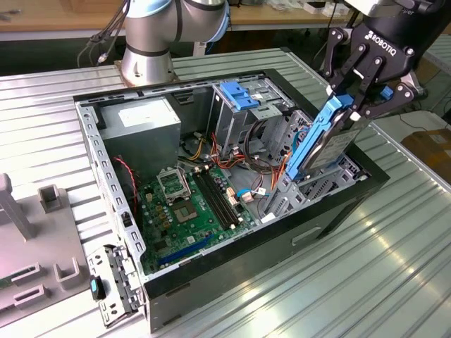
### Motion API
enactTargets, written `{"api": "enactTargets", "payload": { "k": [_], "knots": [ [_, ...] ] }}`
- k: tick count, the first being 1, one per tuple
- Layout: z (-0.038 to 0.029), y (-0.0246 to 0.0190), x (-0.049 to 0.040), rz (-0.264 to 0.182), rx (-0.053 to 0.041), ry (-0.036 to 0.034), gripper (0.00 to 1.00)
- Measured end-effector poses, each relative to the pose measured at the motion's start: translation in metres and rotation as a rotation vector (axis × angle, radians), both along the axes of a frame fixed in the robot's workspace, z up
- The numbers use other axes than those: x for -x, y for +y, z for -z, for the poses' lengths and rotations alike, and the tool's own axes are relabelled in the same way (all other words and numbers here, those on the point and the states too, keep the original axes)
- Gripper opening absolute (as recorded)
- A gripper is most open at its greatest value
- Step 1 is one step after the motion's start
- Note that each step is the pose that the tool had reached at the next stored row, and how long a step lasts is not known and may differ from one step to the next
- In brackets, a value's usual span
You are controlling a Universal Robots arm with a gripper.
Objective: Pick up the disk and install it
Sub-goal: 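Insert the disk into the insertion slot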
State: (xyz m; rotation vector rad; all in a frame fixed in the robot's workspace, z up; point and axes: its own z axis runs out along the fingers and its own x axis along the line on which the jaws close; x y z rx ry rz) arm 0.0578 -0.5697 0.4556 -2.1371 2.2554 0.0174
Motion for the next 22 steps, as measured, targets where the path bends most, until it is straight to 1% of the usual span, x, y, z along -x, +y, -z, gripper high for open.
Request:
{"api": "enactTargets", "payload": {
  "k": [8, 10, 11, 17, 20, 22],
  "knots": [
    [0.0053, 0.0, -0.0003, 0.0, 0.0008, 0.0, 0.37],
    [0.0086, -0.0001, -0.0003, 0.0, -0.0003, 0.0, 0.37],
    [0.0092, 0.0, -0.0004, 0.0, 0.0, 0.0, 0.37],
    [0.01, -0.0001, -0.0005, 0.0, 0.0, 0.0, 0.37],
    [0.0101, -0.0001, -0.0005, -0.023, 0.0, 0.0, 0.37],
    [0.0116, -0.0001, -0.0005, -0.023, 0.0, 0.0, 0.37]
  ]
}}
